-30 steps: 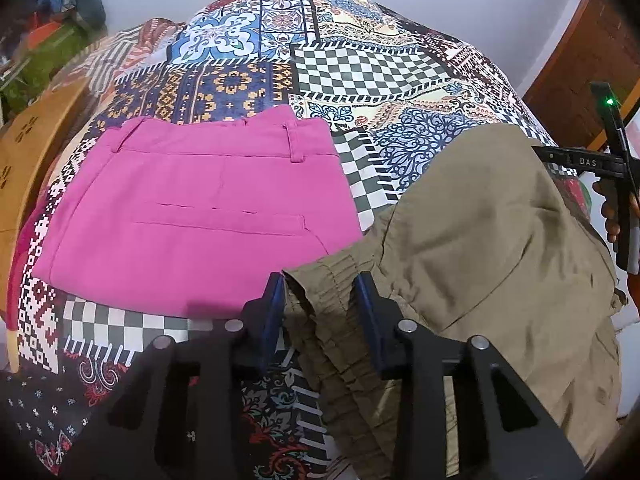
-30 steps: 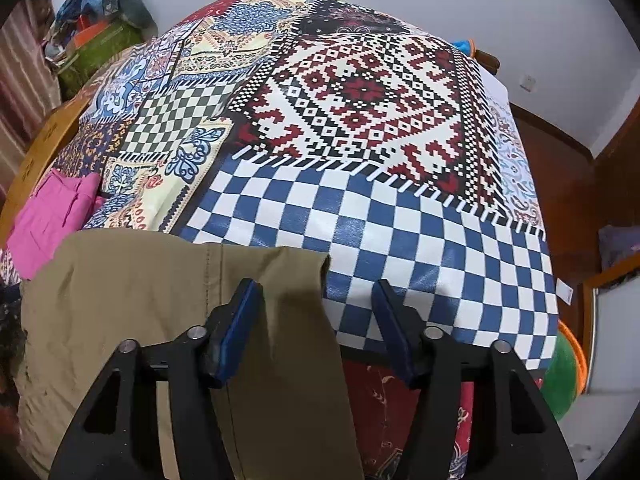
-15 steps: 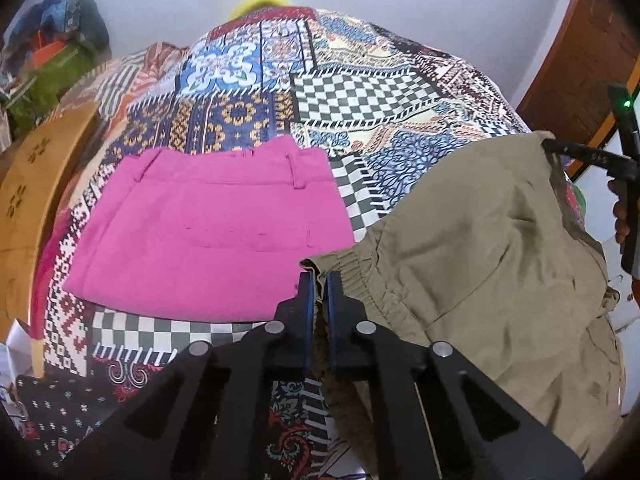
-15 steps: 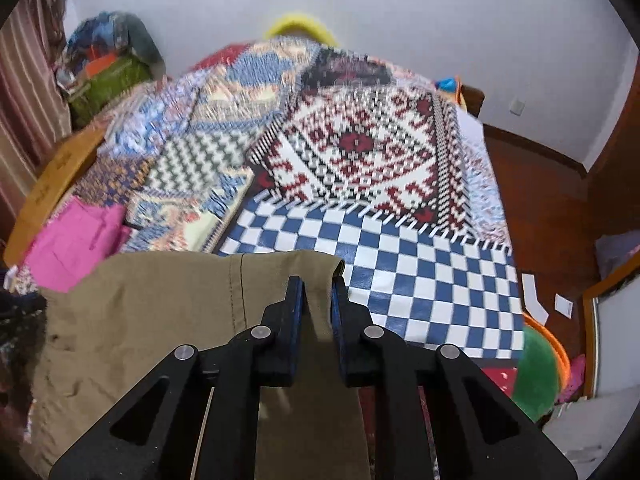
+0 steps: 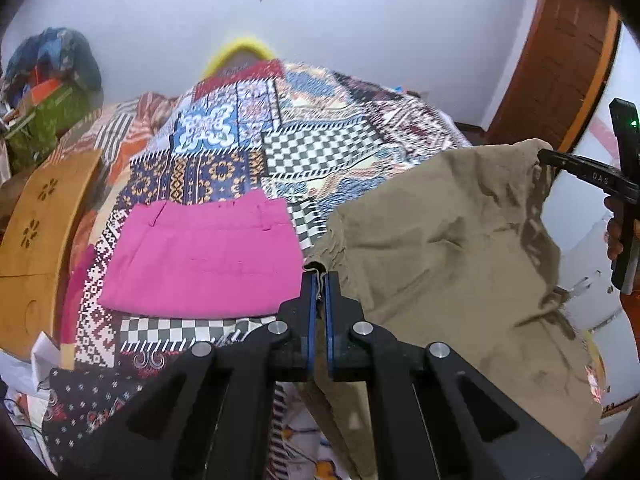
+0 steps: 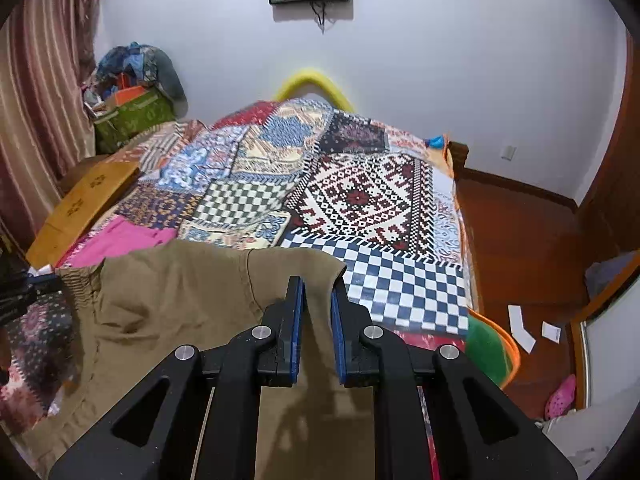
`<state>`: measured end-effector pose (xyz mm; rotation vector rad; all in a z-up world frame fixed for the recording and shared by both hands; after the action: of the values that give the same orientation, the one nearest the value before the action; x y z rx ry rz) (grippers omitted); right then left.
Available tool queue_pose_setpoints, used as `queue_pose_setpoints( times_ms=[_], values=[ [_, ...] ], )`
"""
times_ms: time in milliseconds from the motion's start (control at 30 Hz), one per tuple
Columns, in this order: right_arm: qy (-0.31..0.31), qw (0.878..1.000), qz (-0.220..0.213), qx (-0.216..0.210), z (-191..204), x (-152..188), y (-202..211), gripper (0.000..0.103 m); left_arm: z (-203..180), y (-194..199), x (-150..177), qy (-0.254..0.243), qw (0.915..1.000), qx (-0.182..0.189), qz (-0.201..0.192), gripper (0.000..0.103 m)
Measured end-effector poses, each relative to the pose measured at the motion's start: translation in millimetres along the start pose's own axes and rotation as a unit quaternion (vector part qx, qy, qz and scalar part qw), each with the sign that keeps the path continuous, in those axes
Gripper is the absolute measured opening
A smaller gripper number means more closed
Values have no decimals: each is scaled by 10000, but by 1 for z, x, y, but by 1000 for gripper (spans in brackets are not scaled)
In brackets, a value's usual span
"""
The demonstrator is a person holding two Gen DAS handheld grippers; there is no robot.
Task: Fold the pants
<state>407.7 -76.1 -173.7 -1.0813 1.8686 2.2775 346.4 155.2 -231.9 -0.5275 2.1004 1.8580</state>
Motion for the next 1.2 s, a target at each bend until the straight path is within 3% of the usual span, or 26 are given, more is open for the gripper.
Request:
queue_pose_setpoints(
  times_ms=[300,500,567,667,733,833,1067,1200],
  values=[
    [-156,9990,-327,-253,9,41,63,12,-34,60,34,-238,9993,215,-211,0],
    [-179,9989,-307,-298,16,71,76,12,-43,68,55,-225,9993,289,-51,1],
    [-216,9988,-295,-333,16,75,75,12,-38,60,55,-164,9996,239,70,9],
    [-230,9989,-287,-281,17,81,73,12,-28,39,47,-44,9996,135,232,34],
    [-254,9989,-271,-300,15,81,68,12,-22,22,36,-9,9996,116,264,59],
    [-287,9986,-277,-340,11,85,65,12,-18,-6,20,-12,9993,107,368,75],
    [-328,9987,-213,-314,0,95,58,12,-7,-76,-13,-6,9959,414,810,77],
    [-377,9988,-101,-293,-8,98,45,12,-8,-99,-24,-81,9908,995,918,78]
  ],
)
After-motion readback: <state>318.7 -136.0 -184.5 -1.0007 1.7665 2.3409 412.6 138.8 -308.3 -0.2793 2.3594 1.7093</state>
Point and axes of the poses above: each gripper's, at about its wrist camera, not at the fingertips, and y roughly against the way its jaws point, z to its left, x to its underside, the point moved 6 cm from there along -y, roughly the way its jaws point, and after that the axes turned 13 degrees about z, right-handed, at the moved point
